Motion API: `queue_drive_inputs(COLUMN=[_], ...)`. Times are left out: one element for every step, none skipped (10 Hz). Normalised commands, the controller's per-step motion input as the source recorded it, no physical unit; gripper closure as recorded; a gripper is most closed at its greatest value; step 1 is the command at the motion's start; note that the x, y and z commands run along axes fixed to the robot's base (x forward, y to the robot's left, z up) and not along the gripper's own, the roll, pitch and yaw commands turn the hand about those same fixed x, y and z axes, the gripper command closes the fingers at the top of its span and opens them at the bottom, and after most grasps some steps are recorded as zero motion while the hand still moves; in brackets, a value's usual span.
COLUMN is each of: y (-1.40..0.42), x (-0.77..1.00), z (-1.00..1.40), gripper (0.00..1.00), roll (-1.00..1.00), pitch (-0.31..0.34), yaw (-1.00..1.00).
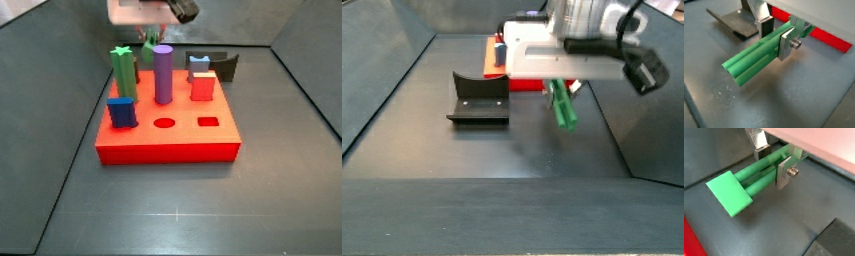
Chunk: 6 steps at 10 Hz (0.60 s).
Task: Pick up the 3 prong object. Move up. Rotate the 3 prong object. Place the 3 prong object on the fixture. Regrasp the 3 prong object. Move to above the board. Insert the 3 prong object.
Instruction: Rotate the 3 prong object.
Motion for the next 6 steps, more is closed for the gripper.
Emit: queue_drive_inputs(y=[0.02, 0.02, 0.02, 0.02, 0.0, 0.0], x=[0.04, 0.04, 0.04, 0.03, 0.0, 0.0], z=[-0.75, -0.55, -0.37, -0.23, 0.0, 1.0], gripper=[1.0, 1.0, 1.0, 1.0, 0.0, 0.0], roll=[0.03, 0.04, 0.05, 0.05, 0.0, 0.0], pitch=[0.005, 0.006, 0.002, -0.001, 0.0, 0.0], yaw=[0.01, 0.0, 0.0, 0.0, 0.0, 0.0])
